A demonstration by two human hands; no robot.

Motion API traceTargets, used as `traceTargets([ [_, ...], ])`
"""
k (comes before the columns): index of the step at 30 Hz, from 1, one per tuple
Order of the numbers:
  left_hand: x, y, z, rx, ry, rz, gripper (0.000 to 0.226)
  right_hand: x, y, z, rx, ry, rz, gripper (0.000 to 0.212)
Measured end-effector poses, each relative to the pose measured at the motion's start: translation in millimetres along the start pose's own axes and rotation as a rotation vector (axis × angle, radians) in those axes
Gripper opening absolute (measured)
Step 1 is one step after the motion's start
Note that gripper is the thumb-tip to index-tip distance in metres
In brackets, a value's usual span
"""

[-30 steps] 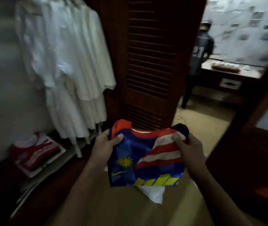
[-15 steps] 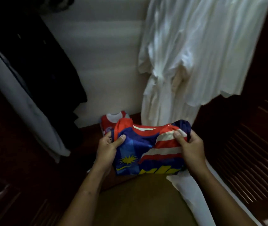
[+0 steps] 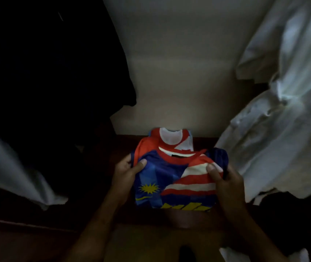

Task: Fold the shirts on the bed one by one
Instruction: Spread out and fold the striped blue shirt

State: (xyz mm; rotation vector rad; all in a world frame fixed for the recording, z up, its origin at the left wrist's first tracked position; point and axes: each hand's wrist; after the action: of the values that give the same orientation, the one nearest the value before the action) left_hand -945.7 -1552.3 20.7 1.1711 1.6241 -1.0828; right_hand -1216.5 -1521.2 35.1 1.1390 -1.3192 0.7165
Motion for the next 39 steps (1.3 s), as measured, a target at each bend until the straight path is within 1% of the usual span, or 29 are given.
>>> traceTargets([
  [3,31.8,-12.3,50.0,-0.032,0.009,-0.014,0.018,-35.8,-12.6,50.1,0.022,-0.050,0.019,0.017],
  [5,51.5,-18.2,81.1,-0.024,0.003,-0.020,0.020,-57.8,-19.7,80.3,0.040,-0.064,0.031,0.014],
  [6,60.9,-20.8,95.8,-0.012,-0.002,-0.022,0.022,-71.6,-23.0,95.4,0.041,-0.073,0.026,0.016],
  [7,69.6,-22.4,110.9,0.001,-0.005,-0.022,0.025,-83.3,-26.4,109.1,0.047,-0.077,0.014,0.023],
  [9,85.7,-25.7,141.8,0.036,-0.012,-0.015,0.030,-109.8,-34.5,141.1,0.049,-0.065,-0.040,0.052],
  [10,92.8,-27.2,158.0,0.055,-0.020,-0.006,0.031,-121.2,-38.6,157.7,0.040,-0.057,-0.058,0.063],
  [11,100.9,-28.9,176.2,0.069,-0.028,0.007,0.031,-131.0,-43.9,175.6,0.036,-0.057,-0.064,0.064],
  [12,109.2,-29.8,195.4,0.076,-0.034,0.021,0.030,-139.6,-50.3,193.7,0.049,-0.044,-0.067,0.054],
  [14,126.8,-32.2,238.8,0.083,-0.040,0.038,0.031,-153.2,-65.4,231.1,0.074,-0.019,-0.041,0.024],
  [15,137.2,-32.9,261.9,0.081,-0.040,0.033,0.031,-159.3,-74.6,249.4,0.073,-0.014,-0.020,0.019],
  [17,156.6,-34.4,303.9,0.073,-0.045,0.017,0.031,-171.6,-94.3,282.1,0.089,-0.038,0.038,0.022],
  [19,175.7,-35.9,340.6,0.073,-0.060,0.011,0.033,-187.3,-114.8,310.0,0.120,-0.088,0.079,0.039],
  [20,185.2,-35.7,357.5,0.077,-0.070,0.009,0.034,-197.0,-124.2,323.4,0.129,-0.105,0.088,0.044],
  [25,230.7,-32.8,418.4,0.088,-0.085,-0.045,0.030,-239.2,-157.4,373.5,0.099,-0.082,0.115,0.040],
  [27,247.1,-30.5,434.3,0.067,-0.044,-0.096,0.029,-250.5,-163.8,385.5,0.088,-0.084,0.113,0.040],
  [29,258.8,-29.9,444.3,0.040,0.012,-0.091,0.033,-260.8,-168.6,396.6,0.083,-0.093,0.065,0.034],
  [32,266.4,-27.7,459.0,-0.018,0.156,-0.024,0.041,-267.6,-175.1,411.1,0.057,-0.197,0.032,0.029],
  [34,263.6,-27.9,467.1,0.011,0.239,-0.018,0.055,-268.3,-177.6,419.1,0.043,-0.274,0.087,0.045],
  [35,260.1,-30.2,469.4,0.031,0.240,-0.029,0.062,-267.6,-178.8,422.8,0.042,-0.285,0.111,0.052],
  [36,256.7,-33.4,472.3,0.025,0.215,-0.042,0.060,-266.9,-179.6,425.7,0.036,-0.278,0.115,0.057],
  [37,252.4,-38.0,473.0,-0.014,0.165,-0.036,0.047,-266.5,-180.5,428.6,0.021,-0.264,0.107,0.058],
  [38,249.4,-42.3,475.0,-0.074,0.108,-0.009,0.030,-267.0,-180.8,432.0,-0.009,-0.246,0.089,0.055],
  [39,247.3,-45.7,477.8,-0.133,0.056,0.029,0.018,-267.5,-180.6,435.8,-0.055,-0.235,0.068,0.051],
])
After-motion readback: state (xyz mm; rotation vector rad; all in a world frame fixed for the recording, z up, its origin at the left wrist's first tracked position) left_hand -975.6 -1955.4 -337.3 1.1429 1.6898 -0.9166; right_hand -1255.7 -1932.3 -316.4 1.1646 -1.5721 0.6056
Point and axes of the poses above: each hand's wrist, its own z-axis towards the middle knuckle, its own y-axis out of the back of the hand, x = y × z, and after that the axes turned 1 degree about z, right-handed
